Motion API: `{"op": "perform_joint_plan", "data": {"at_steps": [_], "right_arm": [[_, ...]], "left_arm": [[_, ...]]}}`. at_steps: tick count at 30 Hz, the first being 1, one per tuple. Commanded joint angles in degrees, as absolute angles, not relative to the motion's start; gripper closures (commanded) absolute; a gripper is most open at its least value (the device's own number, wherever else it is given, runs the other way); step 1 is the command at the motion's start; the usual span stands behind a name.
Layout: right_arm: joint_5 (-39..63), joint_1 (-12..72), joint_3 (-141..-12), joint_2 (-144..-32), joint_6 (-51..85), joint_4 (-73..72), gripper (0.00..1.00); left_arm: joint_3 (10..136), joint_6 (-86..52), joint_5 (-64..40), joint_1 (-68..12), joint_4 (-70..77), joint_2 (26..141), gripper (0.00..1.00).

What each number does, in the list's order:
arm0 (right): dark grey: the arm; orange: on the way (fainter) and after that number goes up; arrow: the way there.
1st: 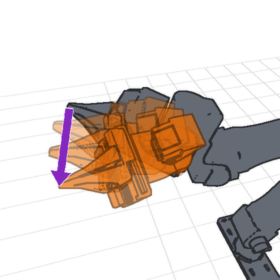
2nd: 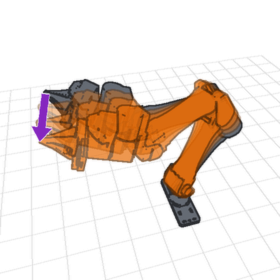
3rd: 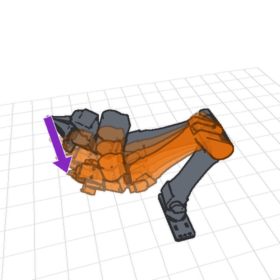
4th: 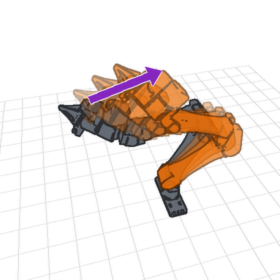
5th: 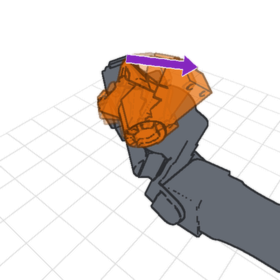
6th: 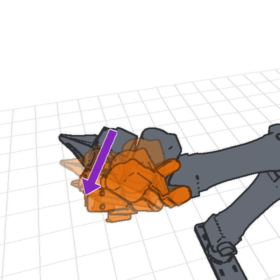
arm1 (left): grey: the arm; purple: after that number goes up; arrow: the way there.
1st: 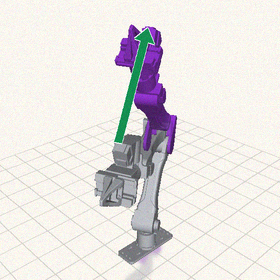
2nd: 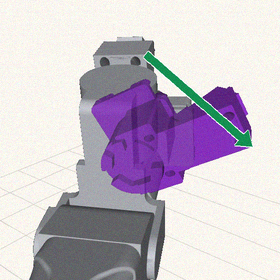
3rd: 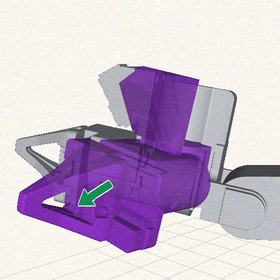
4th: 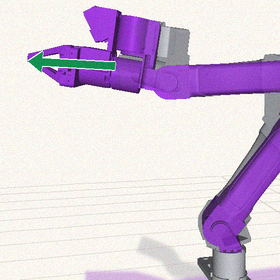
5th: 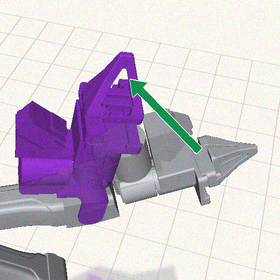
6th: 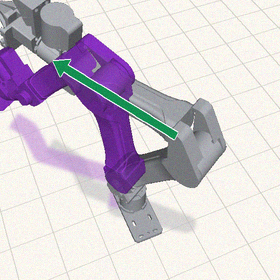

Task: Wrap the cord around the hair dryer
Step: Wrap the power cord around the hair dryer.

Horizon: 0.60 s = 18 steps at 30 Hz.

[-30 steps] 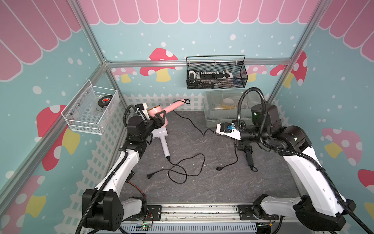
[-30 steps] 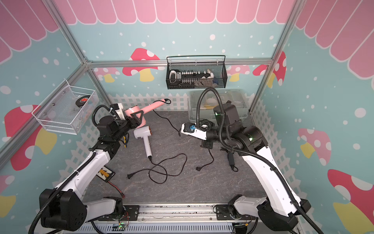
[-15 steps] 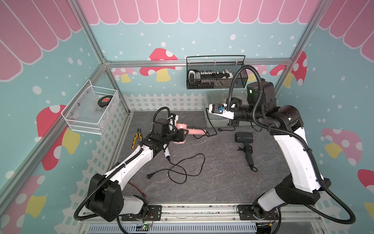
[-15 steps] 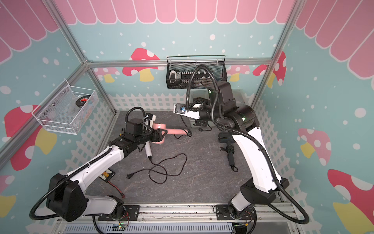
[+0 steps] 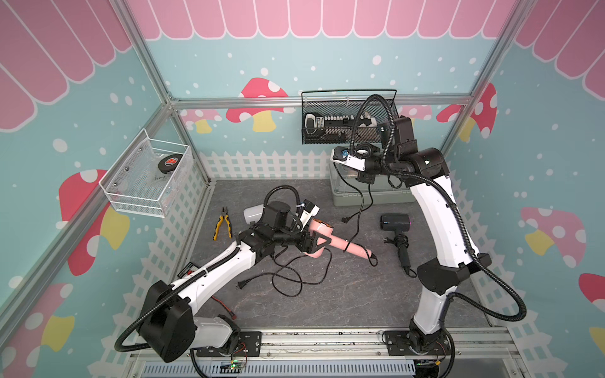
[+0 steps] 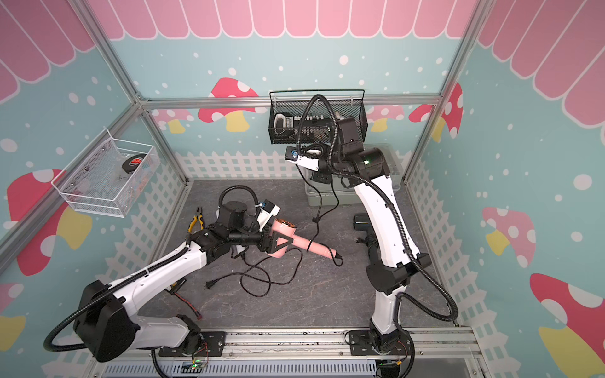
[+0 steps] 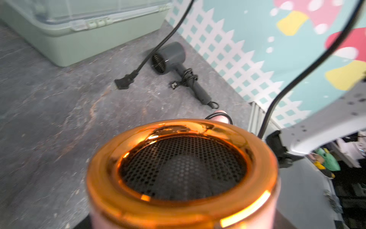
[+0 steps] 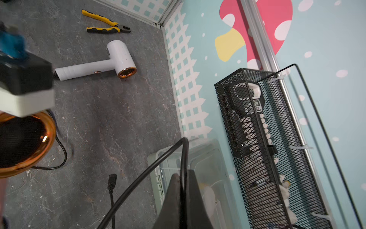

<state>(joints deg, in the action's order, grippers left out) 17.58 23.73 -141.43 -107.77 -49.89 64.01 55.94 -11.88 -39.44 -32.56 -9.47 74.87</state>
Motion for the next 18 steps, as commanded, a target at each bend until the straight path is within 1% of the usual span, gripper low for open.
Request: {"op": "perform_joint_plan", "data": {"at_steps": [1,3,9,13,18], "right_arm": [[24.56,21.37,-139.18,-108.37,-47.03,62.64,1.0],[27.29,19.82,-137.12,-111.01,-45.54,62.1,1.0],[33.61,16.35,-127.24,-111.48,-41.52,57.84,1.0],[37.37,14.13,-116.71,-109.29,-38.02,51.54,1.0],[40.58,12.59,-100.7,-101.93,-32.57,40.59,1.0]], "left_arm": [[55.81,-18.3,-51.68,-32.73,7.51,69.84,1.0],[56.22,-21.41,-54.06,-32.78,11.72,69.11,1.0],[56.95,-30.04,-56.33,-32.2,24.18,68.47,1.0],[55.8,-34.54,-54.57,-29.92,31.34,67.4,1.0],[52.22,-42.65,-50.37,-24.27,43.44,66.44,1.0]]}}
